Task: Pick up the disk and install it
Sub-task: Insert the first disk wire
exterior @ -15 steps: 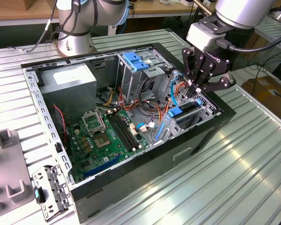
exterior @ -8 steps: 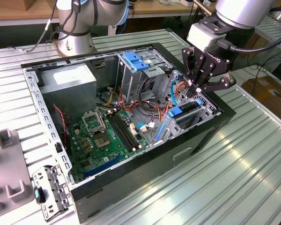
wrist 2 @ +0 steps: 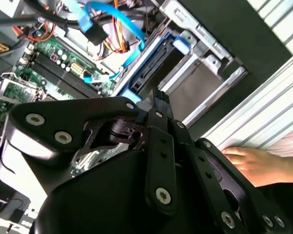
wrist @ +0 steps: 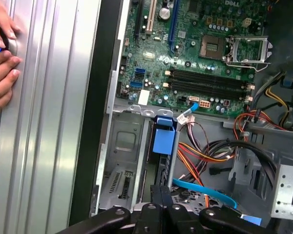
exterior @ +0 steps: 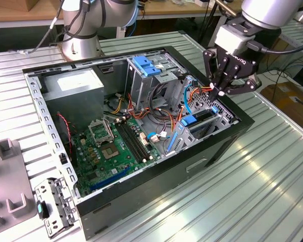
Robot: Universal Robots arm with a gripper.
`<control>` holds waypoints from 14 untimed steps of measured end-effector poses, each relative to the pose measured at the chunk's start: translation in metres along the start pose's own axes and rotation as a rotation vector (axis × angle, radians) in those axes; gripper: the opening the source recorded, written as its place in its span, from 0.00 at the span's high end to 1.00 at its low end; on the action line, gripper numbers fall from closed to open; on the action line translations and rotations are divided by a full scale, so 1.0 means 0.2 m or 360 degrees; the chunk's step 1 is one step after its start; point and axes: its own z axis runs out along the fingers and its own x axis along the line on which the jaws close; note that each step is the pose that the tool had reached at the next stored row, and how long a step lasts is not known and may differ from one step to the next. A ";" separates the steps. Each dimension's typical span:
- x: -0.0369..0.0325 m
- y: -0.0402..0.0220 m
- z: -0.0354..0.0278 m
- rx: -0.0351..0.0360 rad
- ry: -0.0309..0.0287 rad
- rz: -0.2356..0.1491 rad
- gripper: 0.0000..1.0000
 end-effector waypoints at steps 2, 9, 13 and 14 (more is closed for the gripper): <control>-0.003 -0.020 0.000 0.0000 0.00000 -0.0001 0.89; -0.008 -0.032 -0.008 -0.0001 -0.00014 -0.0055 0.89; -0.010 -0.034 -0.047 -0.0002 -0.00031 -0.0116 0.89; -0.010 -0.034 -0.056 -0.0002 -0.00035 -0.0124 0.89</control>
